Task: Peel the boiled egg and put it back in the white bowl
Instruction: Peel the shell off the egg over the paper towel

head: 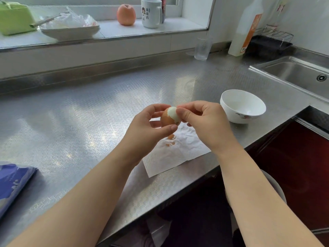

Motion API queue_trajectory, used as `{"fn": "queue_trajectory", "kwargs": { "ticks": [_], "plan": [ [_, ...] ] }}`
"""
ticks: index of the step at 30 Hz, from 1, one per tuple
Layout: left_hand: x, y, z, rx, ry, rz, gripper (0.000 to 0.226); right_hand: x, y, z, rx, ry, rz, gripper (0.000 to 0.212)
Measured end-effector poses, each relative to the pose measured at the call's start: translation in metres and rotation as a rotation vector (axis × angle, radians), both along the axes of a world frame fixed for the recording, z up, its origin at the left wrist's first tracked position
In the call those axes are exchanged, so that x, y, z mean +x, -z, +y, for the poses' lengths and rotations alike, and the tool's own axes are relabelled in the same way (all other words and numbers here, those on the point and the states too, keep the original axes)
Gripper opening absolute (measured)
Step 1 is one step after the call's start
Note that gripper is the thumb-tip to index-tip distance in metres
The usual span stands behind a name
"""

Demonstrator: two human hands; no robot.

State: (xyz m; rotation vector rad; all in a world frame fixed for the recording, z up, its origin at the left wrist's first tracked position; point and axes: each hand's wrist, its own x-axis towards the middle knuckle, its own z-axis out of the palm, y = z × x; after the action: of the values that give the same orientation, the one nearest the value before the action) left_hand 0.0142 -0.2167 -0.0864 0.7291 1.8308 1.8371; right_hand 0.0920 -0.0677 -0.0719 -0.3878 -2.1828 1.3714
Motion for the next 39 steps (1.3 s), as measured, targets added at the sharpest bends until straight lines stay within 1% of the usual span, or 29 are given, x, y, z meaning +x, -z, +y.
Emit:
{"fn": "queue_trajectory", "kwargs": {
  "ticks": [3,6,8,10,13,15,17,21,24,27,30,33,34,35,38,39],
  "plan": [
    [0.000,0.002,0.002,-0.028,-0.046,0.073,0.042,0.001,0.001,-0.002,0.122,0.066,0.011,0.009],
    [0.000,0.004,0.002,-0.058,-0.080,0.131,0.042,0.002,0.003,-0.009,0.387,0.177,0.037,0.017],
    [0.001,0.005,0.003,-0.080,-0.100,0.161,0.042,0.001,0.006,-0.015,0.526,0.231,0.074,0.018],
    [0.001,0.006,0.003,-0.095,-0.116,0.177,0.043,0.000,0.008,-0.018,0.610,0.260,0.098,0.018],
    [0.000,0.008,0.004,-0.111,-0.142,0.189,0.045,-0.002,0.012,-0.022,0.662,0.277,0.109,0.017],
    [0.000,0.008,0.003,-0.107,-0.162,0.180,0.044,-0.003,0.014,-0.023,0.662,0.267,0.107,0.017],
    [-0.001,0.008,0.003,-0.093,-0.182,0.169,0.041,-0.002,0.015,-0.024,0.616,0.242,0.116,0.016],
    [-0.002,0.008,0.004,-0.047,-0.226,0.141,0.035,0.005,0.019,-0.021,0.409,0.243,0.156,0.016],
    [-0.005,0.008,0.004,-0.031,-0.273,0.126,0.035,0.009,0.026,-0.017,0.299,0.210,0.070,0.010],
    [-0.006,0.008,0.004,-0.011,-0.295,0.107,0.037,0.011,0.034,-0.013,0.342,0.155,-0.052,0.008],
    [-0.005,0.008,0.004,-0.002,-0.286,0.107,0.036,0.011,0.037,-0.010,0.385,0.104,-0.120,0.006],
    [-0.005,0.008,0.004,0.000,-0.278,0.119,0.034,0.010,0.034,-0.010,0.411,0.027,-0.176,0.024],
    [-0.005,0.008,0.004,0.000,-0.278,0.123,0.034,0.010,0.033,-0.009,0.407,0.020,-0.179,0.026],
    [-0.005,0.008,0.003,-0.001,-0.277,0.128,0.033,0.009,0.031,-0.008,0.391,0.027,-0.173,0.025],
    [-0.004,0.008,0.003,-0.009,-0.271,0.146,0.033,0.006,0.028,-0.005,0.310,0.068,-0.156,0.010],
    [-0.004,0.008,0.003,-0.012,-0.266,0.151,0.033,0.005,0.028,-0.003,0.296,0.074,-0.157,0.011]
  ]
}}
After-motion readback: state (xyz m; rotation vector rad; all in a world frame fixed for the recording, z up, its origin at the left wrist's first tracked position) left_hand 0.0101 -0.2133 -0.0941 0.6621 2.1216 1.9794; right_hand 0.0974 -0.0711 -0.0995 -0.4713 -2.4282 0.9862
